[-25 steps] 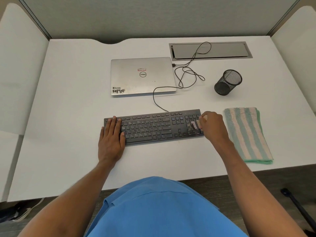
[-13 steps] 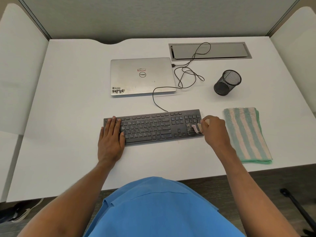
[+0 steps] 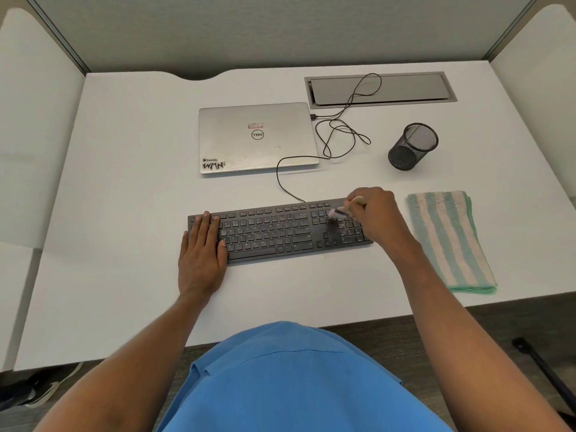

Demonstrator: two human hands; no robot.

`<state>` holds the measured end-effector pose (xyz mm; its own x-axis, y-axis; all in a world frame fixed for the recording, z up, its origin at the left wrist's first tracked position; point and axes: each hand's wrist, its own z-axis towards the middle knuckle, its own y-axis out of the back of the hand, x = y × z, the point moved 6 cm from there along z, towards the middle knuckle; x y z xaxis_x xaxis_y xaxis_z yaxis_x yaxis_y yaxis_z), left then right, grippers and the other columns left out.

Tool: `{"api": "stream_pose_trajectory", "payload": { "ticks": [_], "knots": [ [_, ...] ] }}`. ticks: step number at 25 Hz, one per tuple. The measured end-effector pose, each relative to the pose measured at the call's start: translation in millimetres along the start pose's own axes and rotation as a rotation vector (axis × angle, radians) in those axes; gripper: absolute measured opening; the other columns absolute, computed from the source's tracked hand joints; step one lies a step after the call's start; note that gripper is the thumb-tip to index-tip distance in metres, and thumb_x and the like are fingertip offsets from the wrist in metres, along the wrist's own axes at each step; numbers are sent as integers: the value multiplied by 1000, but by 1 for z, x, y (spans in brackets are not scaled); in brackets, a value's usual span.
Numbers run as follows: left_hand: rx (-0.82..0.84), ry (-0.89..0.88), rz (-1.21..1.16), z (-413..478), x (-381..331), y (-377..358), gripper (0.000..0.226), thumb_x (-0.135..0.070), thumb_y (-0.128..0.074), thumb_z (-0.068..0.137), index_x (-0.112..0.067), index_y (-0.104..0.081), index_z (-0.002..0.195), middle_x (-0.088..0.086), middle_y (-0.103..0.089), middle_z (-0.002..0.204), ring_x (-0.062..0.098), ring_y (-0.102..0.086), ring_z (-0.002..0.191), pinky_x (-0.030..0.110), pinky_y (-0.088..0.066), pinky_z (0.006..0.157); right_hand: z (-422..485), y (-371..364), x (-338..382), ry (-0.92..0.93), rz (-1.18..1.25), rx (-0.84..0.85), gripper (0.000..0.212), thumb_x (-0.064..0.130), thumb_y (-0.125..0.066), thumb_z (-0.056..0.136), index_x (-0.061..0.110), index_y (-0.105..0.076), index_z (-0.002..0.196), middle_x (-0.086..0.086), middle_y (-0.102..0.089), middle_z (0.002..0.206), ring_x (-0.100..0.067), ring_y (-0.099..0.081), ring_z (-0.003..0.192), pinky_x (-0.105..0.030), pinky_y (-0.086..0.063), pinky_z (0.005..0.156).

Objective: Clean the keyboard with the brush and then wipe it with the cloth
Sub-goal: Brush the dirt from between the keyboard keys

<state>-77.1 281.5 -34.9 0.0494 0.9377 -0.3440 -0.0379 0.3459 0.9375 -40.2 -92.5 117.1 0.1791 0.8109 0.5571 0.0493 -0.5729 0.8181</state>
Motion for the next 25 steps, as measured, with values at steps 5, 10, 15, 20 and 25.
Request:
{"api": "stream_pose_trajectory", "payload": {
  "ticks": [5,10,15,20,25],
  "knots": [
    [-1,0,0,0,-1,1,62,-37,-29,108,-22,-25,168,-1,-20,176,16,-11,163,47,-15,132,14,-13,-3,-15,-27,176,10,14,-71,90,19,-78,84,-1,-72,78,-19,-68,72,-37,-58,68],
    [6,2,0,0,0,-1,62,-38,-28,108,-22,-24,168,-1,-19,176,16,-10,164,47,-14,132,17,-1,-16,-82,-62,161,8,13,-73,89,15,-78,84,-7,-72,77,-26,-70,69,-45,-62,71],
    [5,5,-3,0,0,0,62,-37,-28,109,-22,-24,168,-1,-19,176,16,-9,164,47,-13,133,20,10,-12,-39,-135,97,23,12,-63,94,21,-70,74,-7,-74,83,-17,-65,66,-25,-53,59],
    [2,4,3,0,0,1,62,-37,-28,108,-22,-25,168,-1,-19,176,16,-10,164,46,-13,133,15,4,-16,-176,-220,139,20,-1,-51,96,3,-69,88,-11,-64,79,-16,-60,64,-13,-35,43],
    [-1,3,2,0,0,1,62,-37,-28,108,-21,-26,168,0,-20,176,17,-11,163,46,-13,133,11,-24,-1,-111,-325,248,17,1,-55,87,9,-66,77,-7,-66,78,-27,-67,76,-28,-47,64]
  ]
}}
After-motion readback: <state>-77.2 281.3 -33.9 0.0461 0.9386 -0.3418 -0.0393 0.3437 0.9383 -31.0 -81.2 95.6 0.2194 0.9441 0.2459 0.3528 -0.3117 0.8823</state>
